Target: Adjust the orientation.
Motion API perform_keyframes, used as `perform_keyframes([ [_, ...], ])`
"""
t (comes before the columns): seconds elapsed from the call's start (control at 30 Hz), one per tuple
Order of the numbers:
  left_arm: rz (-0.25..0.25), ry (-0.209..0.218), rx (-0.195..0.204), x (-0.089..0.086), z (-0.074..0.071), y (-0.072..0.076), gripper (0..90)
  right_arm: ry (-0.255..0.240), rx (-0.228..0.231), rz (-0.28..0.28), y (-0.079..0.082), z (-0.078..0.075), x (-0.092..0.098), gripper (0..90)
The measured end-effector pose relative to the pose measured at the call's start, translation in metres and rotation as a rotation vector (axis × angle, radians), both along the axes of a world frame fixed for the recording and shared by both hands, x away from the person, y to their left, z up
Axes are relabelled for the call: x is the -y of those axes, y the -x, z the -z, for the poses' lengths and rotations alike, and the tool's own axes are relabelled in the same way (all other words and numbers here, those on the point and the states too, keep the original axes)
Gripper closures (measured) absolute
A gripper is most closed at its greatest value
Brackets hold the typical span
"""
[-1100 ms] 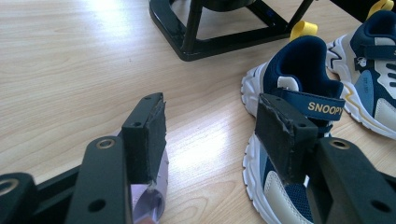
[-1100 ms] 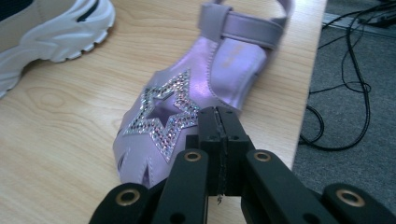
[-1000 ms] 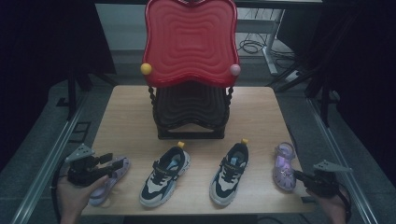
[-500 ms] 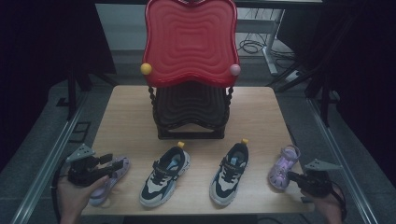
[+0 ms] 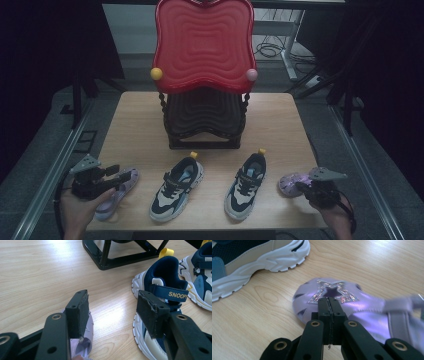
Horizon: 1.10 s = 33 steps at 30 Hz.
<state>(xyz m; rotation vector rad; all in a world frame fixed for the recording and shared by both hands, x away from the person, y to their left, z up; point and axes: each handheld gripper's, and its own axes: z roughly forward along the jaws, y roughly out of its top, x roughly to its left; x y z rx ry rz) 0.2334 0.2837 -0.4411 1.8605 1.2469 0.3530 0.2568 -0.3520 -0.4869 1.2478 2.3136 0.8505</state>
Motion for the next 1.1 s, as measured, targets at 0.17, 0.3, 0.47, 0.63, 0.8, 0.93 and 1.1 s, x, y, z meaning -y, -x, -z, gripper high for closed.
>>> perform_keyframes([
  [0.17, -0.001, 0.003, 0.003, -0.001, -0.001, 0.001, 43.6, 0.018, 0.004, 0.009, -0.003, 0.001, -0.008, 89.2],
  [0.3, -0.004, 0.004, 0.001, -0.002, 0.000, 0.000, 43.6, 0.031, 0.001, 0.000, -0.004, 0.002, -0.012, 89.2],
  [0.47, -0.004, 0.004, -0.001, -0.002, 0.000, 0.000, 43.6, 0.064, -0.026, -0.034, -0.009, 0.007, -0.023, 89.2],
  [0.63, -0.008, 0.008, -0.003, -0.002, 0.000, 0.000, 43.6, 0.090, -0.047, -0.022, -0.015, 0.007, -0.030, 89.2],
  [0.8, -0.014, 0.009, -0.001, -0.004, -0.001, 0.001, 43.6, 0.135, -0.073, 0.001, -0.026, 0.003, -0.038, 89.2],
  [0.93, -0.017, 0.013, 0.001, -0.006, -0.002, 0.003, 43.6, 0.139, -0.100, 0.015, -0.036, 0.005, -0.042, 89.2],
  [1.1, -0.022, 0.011, 0.002, -0.007, -0.002, 0.004, 43.7, 0.143, -0.114, 0.029, -0.043, 0.009, -0.048, 89.1],
])
